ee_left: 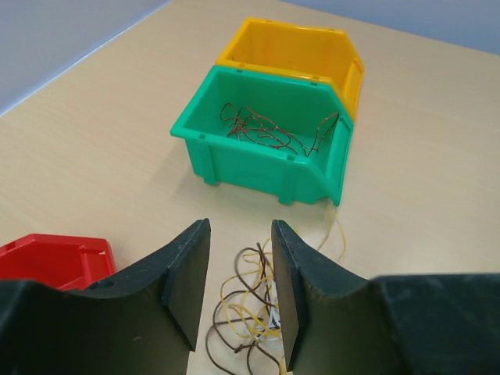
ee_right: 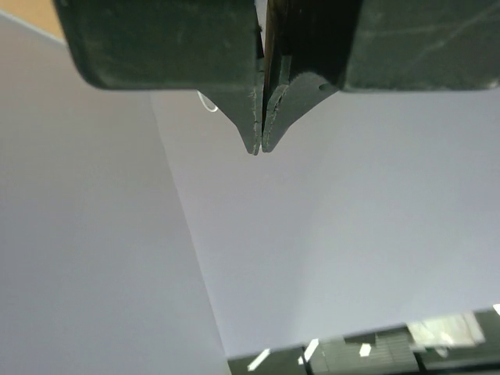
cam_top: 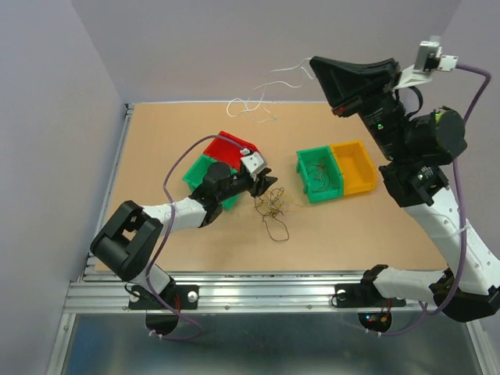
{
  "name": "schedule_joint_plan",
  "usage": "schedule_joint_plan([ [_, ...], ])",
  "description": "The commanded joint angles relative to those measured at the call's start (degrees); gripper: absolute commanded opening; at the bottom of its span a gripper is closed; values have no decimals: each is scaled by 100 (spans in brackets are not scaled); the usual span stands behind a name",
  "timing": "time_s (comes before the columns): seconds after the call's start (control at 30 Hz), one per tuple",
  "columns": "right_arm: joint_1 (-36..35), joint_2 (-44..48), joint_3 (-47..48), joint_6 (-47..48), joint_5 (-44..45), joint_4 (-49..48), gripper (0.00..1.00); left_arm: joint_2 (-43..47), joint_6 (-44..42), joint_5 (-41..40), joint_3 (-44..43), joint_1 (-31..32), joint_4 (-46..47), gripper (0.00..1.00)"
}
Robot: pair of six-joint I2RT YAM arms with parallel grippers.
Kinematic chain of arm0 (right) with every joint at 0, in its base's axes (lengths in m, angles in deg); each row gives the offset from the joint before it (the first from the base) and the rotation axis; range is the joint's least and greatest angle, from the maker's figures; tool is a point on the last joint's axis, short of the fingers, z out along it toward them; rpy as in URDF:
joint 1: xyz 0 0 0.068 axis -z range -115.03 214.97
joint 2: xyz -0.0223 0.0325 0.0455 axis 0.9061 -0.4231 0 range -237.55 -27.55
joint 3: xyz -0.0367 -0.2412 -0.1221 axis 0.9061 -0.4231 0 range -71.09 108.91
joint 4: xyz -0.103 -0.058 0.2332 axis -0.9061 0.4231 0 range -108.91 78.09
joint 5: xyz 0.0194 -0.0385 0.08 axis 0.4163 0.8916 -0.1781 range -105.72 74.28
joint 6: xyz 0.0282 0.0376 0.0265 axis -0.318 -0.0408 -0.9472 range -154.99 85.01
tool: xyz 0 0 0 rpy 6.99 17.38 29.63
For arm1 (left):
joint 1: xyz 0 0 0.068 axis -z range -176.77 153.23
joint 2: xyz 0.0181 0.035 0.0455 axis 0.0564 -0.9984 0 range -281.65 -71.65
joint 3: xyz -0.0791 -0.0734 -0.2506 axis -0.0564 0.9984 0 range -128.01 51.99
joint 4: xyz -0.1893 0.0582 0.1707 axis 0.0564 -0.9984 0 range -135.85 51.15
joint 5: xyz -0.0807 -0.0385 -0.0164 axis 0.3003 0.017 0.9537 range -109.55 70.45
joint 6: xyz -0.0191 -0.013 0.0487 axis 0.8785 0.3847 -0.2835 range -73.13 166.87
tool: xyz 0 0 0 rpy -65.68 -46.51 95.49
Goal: Untangle the cables
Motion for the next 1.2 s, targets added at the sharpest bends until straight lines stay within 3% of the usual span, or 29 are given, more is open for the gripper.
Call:
schedule_joint_plan([
  [0.0, 28, -32, 716, -114, 499, -718, 1, -189, -46, -115, 53, 104, 481, 48],
  [0.23, 36, 46, 893, 378, 1202, -868, 1, -182, -37, -580, 123, 149, 665, 48],
  [0.4, 36, 223, 568, 1018, 1667, -614, 1, 583, -336, -1283, 115, 114, 122, 61],
  [0.43, 36, 231, 515, 1151, 1782, -543, 1, 671, -328, -1371, 97, 79, 25, 67],
  [0.57, 36, 450, -99, 1924, 2755, -446, 1, 1093, -100, -1627, 9, -237, -274, 75],
  [0.83, 36, 1014, -2032, 3164, 4225, -1123, 1, 1586, 59, -1961, 79, -625, -266, 79],
  [1.17, 124, 461, -3238, 4122, 5904, -2334, 1, 1542, 112, -2286, 132, -642, -117, 79],
])
